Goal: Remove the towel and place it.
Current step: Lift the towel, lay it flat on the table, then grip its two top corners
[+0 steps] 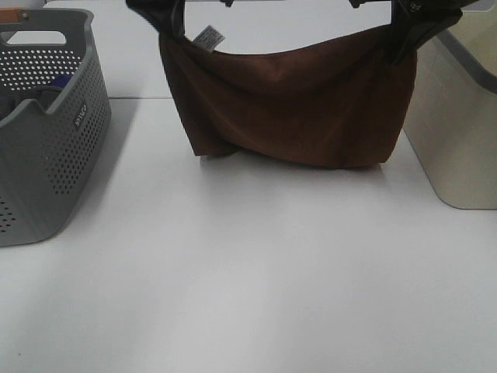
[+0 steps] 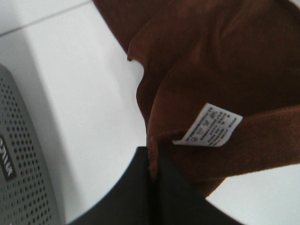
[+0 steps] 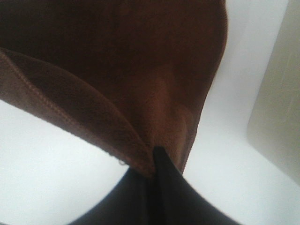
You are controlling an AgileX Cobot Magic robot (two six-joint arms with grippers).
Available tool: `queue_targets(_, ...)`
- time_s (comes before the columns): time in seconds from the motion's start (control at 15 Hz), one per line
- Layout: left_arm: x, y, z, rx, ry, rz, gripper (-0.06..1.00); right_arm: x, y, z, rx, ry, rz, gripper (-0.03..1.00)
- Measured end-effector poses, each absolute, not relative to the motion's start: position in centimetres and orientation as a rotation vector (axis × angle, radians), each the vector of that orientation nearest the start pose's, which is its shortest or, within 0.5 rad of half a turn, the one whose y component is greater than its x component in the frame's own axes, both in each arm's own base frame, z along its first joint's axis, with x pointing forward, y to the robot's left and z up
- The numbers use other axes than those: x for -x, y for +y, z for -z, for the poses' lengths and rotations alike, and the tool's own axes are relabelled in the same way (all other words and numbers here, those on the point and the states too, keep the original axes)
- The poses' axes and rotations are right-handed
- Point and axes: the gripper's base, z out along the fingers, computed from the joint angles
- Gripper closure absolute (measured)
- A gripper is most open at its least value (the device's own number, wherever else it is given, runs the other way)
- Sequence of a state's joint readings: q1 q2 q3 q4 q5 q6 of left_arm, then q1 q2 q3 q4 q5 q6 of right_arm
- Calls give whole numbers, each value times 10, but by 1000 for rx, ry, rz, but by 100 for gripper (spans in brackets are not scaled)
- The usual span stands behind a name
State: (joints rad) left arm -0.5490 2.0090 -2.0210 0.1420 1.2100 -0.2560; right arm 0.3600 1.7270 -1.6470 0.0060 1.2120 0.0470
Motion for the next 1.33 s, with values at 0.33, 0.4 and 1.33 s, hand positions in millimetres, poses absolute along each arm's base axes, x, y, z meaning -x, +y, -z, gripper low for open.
queue_targets(0.33, -297, -195, -311, -428, 2804, 39, 94, -274, 118, -306, 415, 2913, -288, 97)
queue_targets(0.4, -279, -191, -310, -422, 2823, 49, 94, -260, 116, -299, 408, 2946, -323, 97)
queue_targets(1.33, -137, -211, -241, -499, 3076, 24, 92, -134, 84, -234, 339, 3155, -529, 96)
